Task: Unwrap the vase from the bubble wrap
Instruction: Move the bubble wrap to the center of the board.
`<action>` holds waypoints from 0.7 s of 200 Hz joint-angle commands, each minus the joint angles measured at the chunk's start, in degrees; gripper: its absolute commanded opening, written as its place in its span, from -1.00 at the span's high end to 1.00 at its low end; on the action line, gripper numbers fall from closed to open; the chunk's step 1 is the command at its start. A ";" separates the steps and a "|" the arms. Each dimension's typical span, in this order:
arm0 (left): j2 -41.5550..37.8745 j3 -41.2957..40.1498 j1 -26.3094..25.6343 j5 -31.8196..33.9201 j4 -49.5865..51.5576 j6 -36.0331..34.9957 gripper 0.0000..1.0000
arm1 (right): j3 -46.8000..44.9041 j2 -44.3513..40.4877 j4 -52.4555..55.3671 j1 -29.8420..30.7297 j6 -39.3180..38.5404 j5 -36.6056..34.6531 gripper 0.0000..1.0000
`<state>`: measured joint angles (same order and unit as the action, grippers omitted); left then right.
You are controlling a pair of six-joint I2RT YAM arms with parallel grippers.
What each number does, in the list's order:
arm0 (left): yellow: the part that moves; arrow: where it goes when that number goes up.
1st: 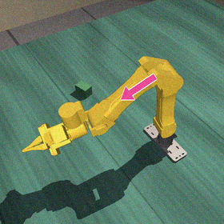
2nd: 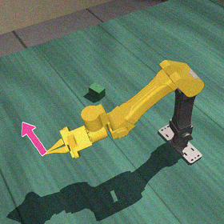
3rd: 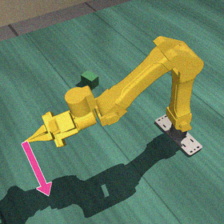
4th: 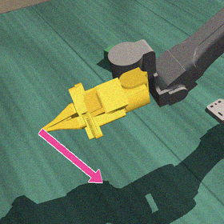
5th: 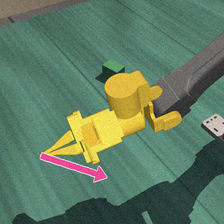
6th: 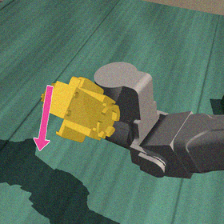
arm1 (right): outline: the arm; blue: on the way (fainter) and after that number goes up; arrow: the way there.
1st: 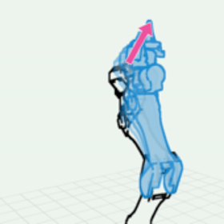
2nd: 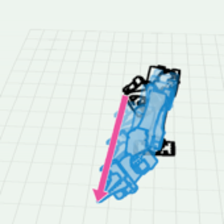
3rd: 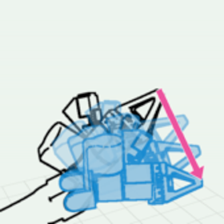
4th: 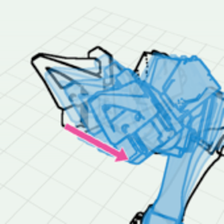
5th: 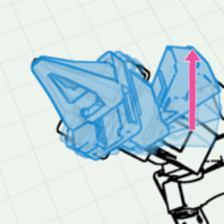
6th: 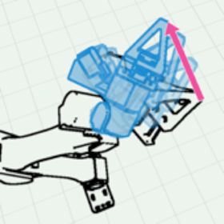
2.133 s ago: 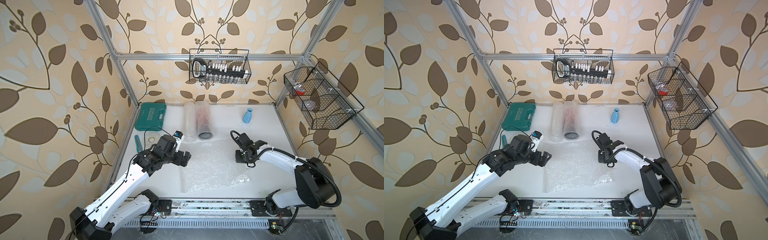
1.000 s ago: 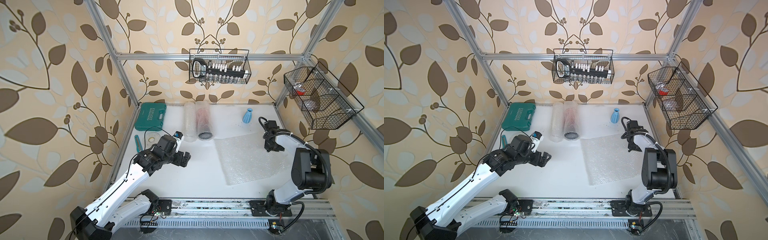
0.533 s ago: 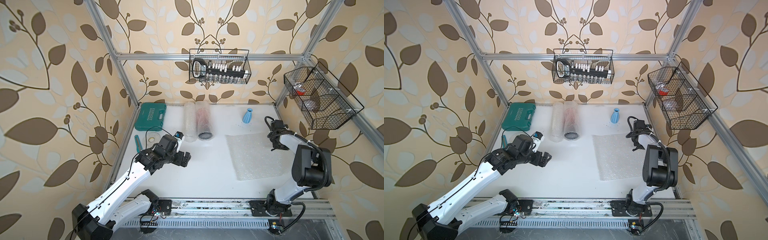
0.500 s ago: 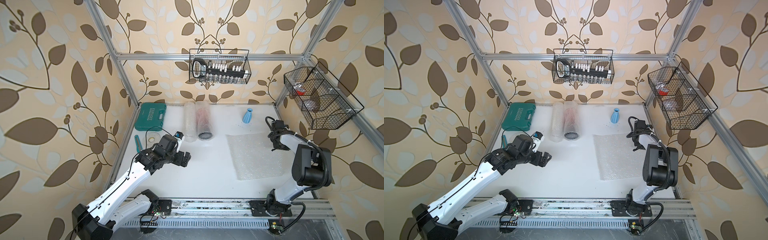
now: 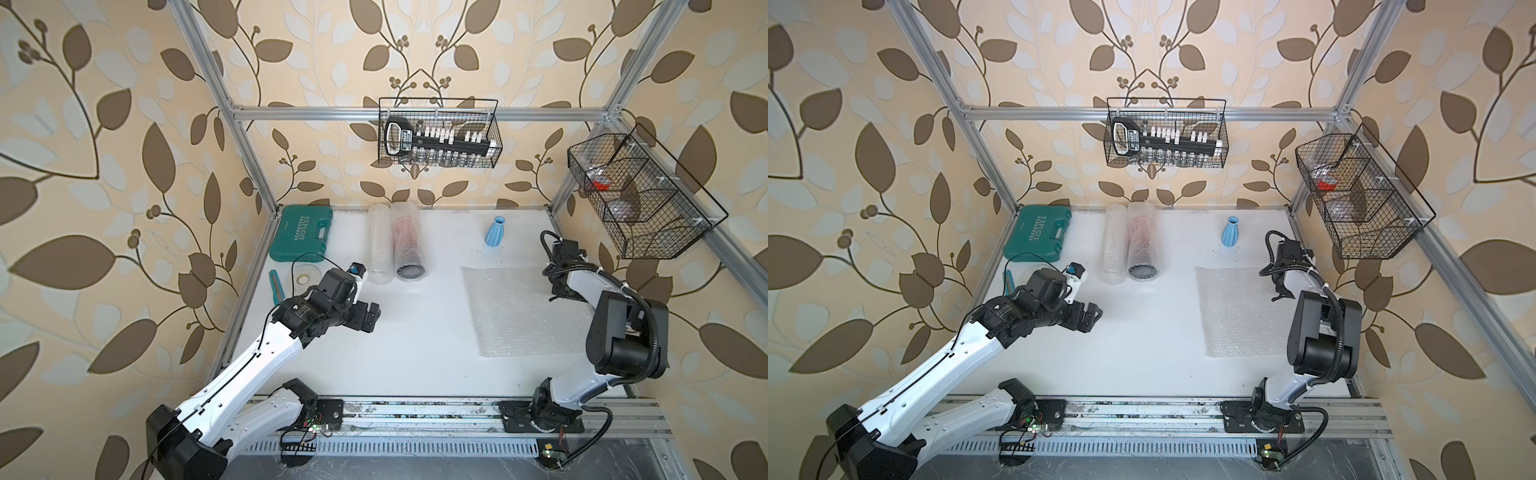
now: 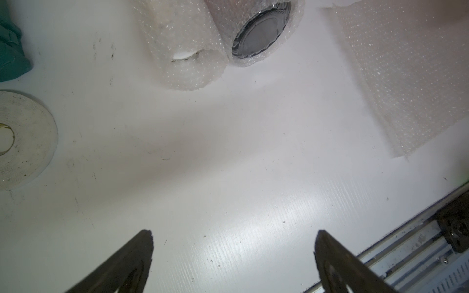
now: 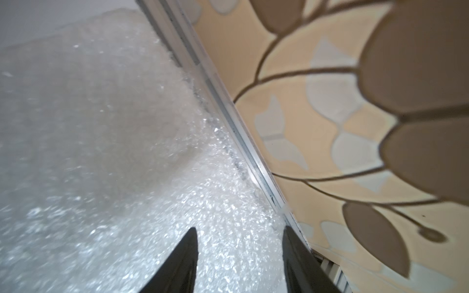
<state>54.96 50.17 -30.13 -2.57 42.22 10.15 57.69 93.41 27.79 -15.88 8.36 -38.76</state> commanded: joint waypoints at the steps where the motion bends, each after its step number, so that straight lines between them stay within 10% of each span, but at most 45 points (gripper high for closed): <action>1: 0.85 3.15 2.34 -0.99 -0.69 2.68 -0.98 | 0.31 -3.44 0.93 0.39 2.30 11.94 -0.08; 73: 11.23 11.46 10.33 -6.92 -4.26 7.81 -0.98 | -11.70 -20.14 -12.84 0.84 8.47 51.15 -0.15; 140: 30.13 24.55 14.37 -6.71 -6.50 10.16 -0.98 | -18.50 -25.57 -18.98 1.77 14.47 66.26 -0.19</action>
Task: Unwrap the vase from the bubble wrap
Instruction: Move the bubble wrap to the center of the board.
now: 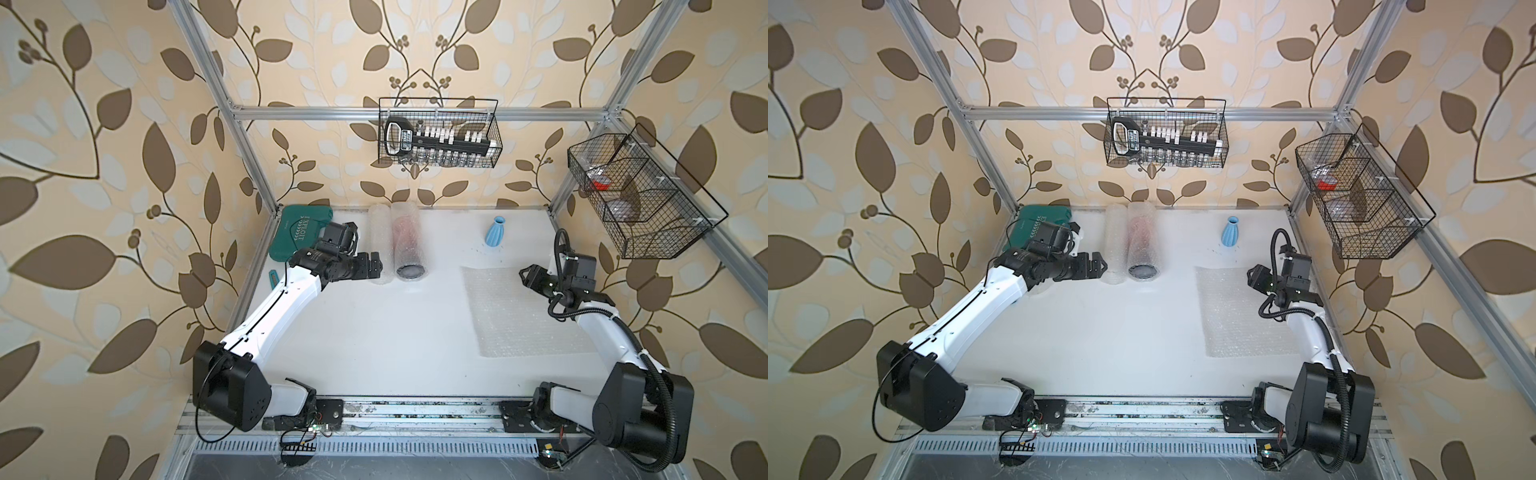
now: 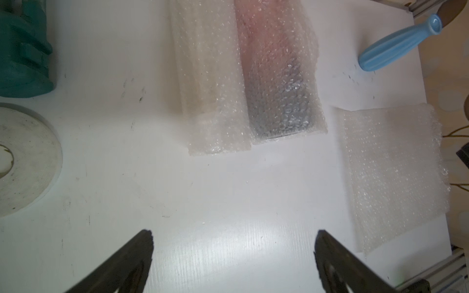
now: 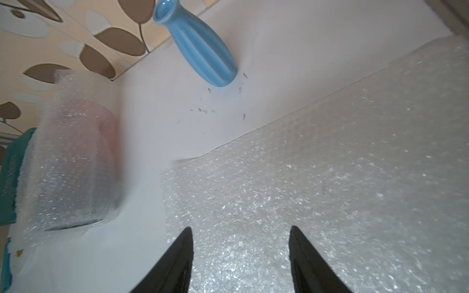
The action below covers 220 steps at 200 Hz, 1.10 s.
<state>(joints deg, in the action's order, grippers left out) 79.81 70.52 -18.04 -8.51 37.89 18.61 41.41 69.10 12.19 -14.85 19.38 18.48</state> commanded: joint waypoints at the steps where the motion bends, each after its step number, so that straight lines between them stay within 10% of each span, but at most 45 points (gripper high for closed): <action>1: 5.58 4.41 2.39 -0.96 -2.23 1.70 -0.98 | -2.30 -1.30 -3.43 0.81 3.51 9.15 -0.19; 220: 49.97 43.40 8.89 -15.31 1.23 -1.22 -0.98 | -9.19 -4.63 -2.81 14.89 6.70 11.25 -0.31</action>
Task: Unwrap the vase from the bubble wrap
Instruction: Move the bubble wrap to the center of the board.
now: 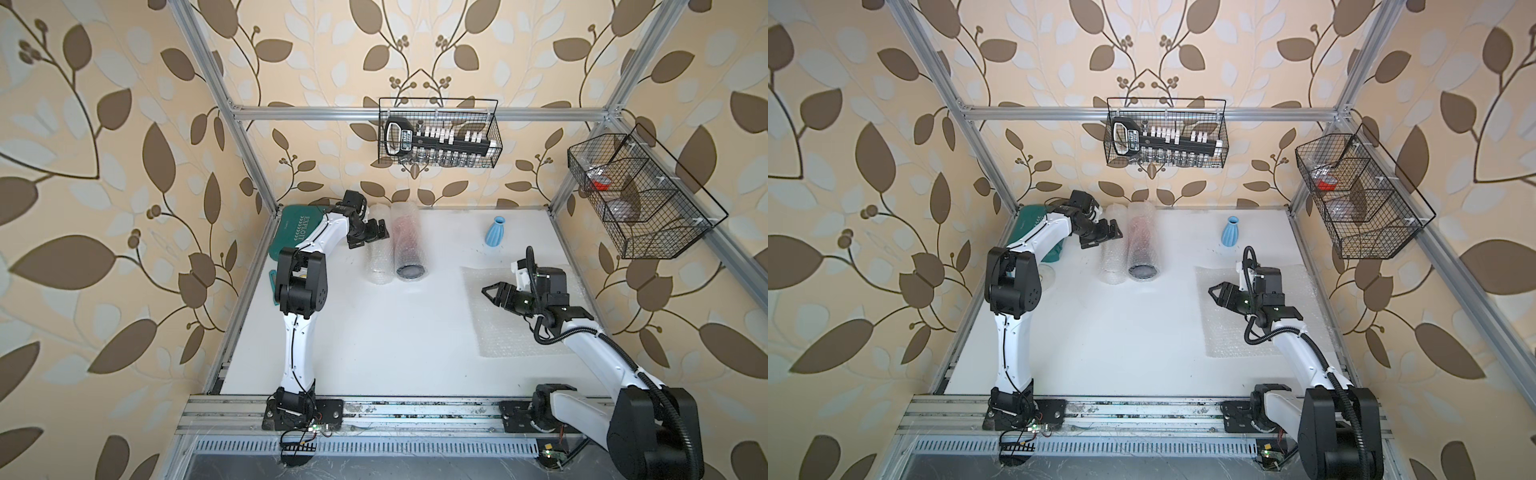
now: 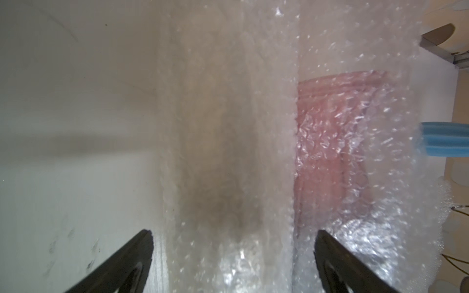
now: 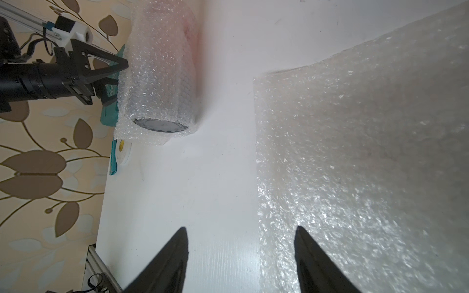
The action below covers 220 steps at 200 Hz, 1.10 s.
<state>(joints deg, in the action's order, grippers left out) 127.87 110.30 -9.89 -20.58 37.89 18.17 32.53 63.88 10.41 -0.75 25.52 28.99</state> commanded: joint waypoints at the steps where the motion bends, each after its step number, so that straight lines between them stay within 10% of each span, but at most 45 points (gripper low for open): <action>1: 2.01 3.79 0.70 -3.33 1.31 -0.82 -0.98 | -0.34 0.61 -1.03 0.82 0.57 0.77 -0.31; 86: 3.93 4.04 0.82 -8.31 1.60 1.39 -0.88 | -0.89 1.69 -0.95 2.13 0.46 0.11 -0.33; 220: -11.11 -21.02 0.84 -1.13 0.44 -0.40 -0.62 | -1.49 1.78 -0.55 2.80 -0.56 0.45 -0.35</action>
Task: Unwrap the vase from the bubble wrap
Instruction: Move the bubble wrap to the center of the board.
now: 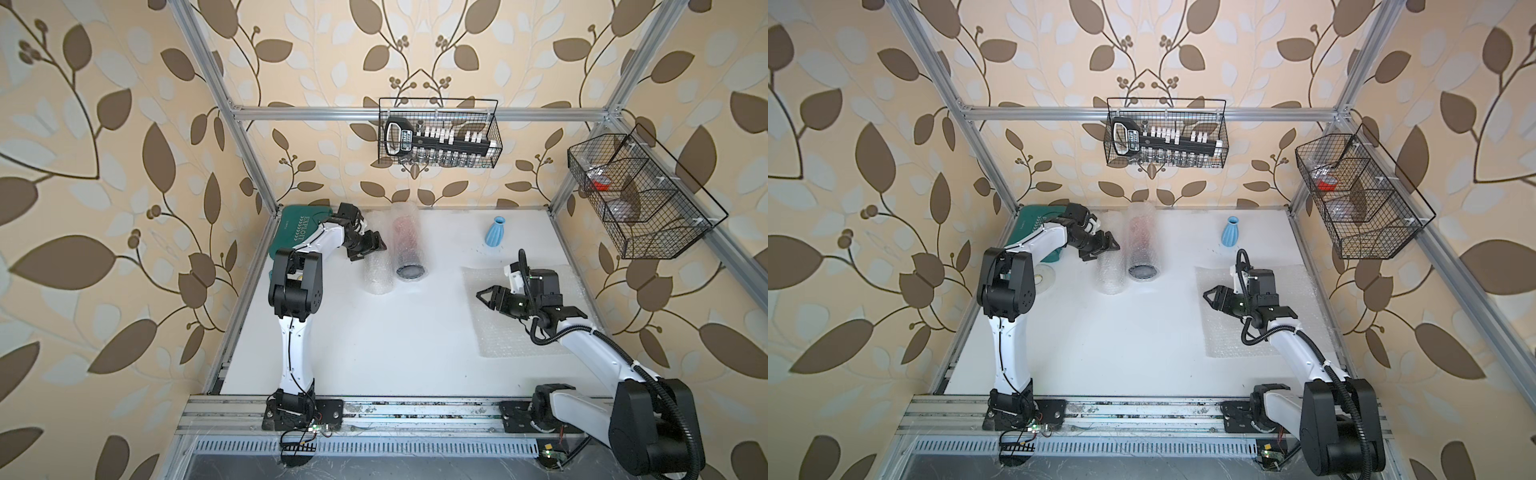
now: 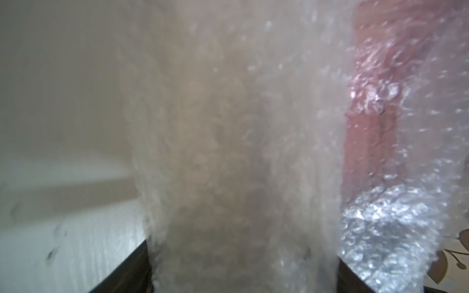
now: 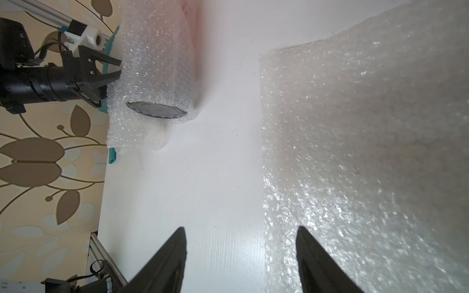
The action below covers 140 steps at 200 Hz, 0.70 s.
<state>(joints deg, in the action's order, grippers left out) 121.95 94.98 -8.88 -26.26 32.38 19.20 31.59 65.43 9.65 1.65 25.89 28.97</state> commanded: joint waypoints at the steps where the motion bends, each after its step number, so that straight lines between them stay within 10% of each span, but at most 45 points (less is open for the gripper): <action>1: -5.34 -6.04 -0.17 4.68 5.95 -1.39 -0.62 | -0.56 0.22 0.25 0.43 -0.93 0.52 -0.35; 140: -38.68 -47.25 -5.67 7.54 0.23 9.09 -0.67 | 0.79 4.65 0.98 4.29 -3.21 -3.11 -0.35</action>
<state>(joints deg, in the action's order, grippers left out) 87.88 52.03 -11.29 -22.17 26.83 25.02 31.59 68.82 10.11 4.91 23.97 27.53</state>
